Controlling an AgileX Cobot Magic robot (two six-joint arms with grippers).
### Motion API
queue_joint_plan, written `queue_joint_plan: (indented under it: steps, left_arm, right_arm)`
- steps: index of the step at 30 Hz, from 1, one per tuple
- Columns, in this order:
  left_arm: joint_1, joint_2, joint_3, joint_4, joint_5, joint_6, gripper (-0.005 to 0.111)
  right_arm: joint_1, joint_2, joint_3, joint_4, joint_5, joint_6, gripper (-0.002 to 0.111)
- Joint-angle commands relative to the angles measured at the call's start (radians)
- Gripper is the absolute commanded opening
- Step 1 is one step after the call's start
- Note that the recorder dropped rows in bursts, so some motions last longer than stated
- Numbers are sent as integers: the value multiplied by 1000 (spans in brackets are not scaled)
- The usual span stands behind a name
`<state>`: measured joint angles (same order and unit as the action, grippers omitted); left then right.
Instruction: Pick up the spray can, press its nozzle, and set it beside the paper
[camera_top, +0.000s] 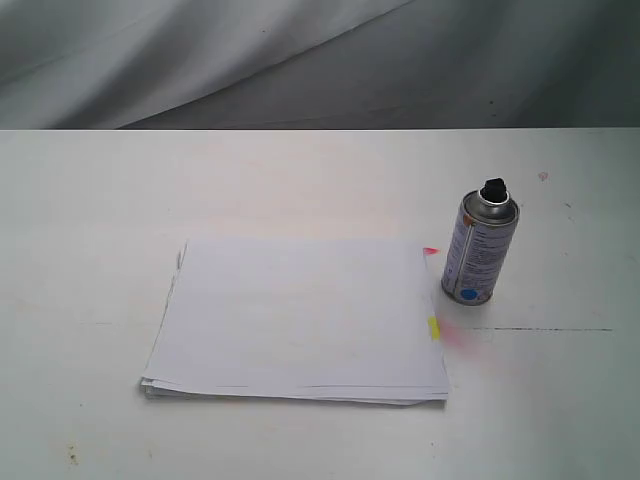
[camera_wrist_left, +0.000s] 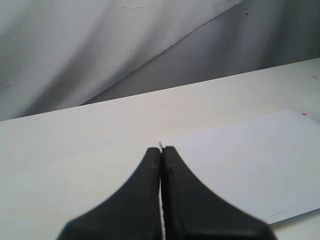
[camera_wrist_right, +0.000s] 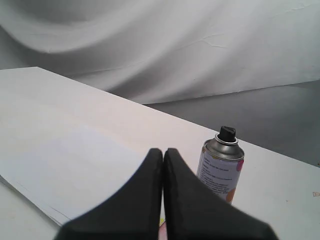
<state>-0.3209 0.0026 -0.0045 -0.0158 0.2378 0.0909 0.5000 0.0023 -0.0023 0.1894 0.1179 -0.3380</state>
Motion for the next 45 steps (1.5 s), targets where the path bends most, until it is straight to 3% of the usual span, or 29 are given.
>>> queue_joint_plan:
  steps: [1,26,32,45]
  left_arm:
    - [2,-3,5,-1,-10,-2,0]
    - [2,-3,5,-1,-10,-2,0]
    - [2,-3,5,-1,-10,-2,0]
    - [2,-3,5,-1,-10,-2,0]
  right_arm:
    - [-1,-2,2,-6,-9,3,0]
    - [-1,-2,2,-5,-9,3,0]
    - [-1,-2,-98,-5,116,3,0]
    - [-1,551,-426,-71,115,3,0]
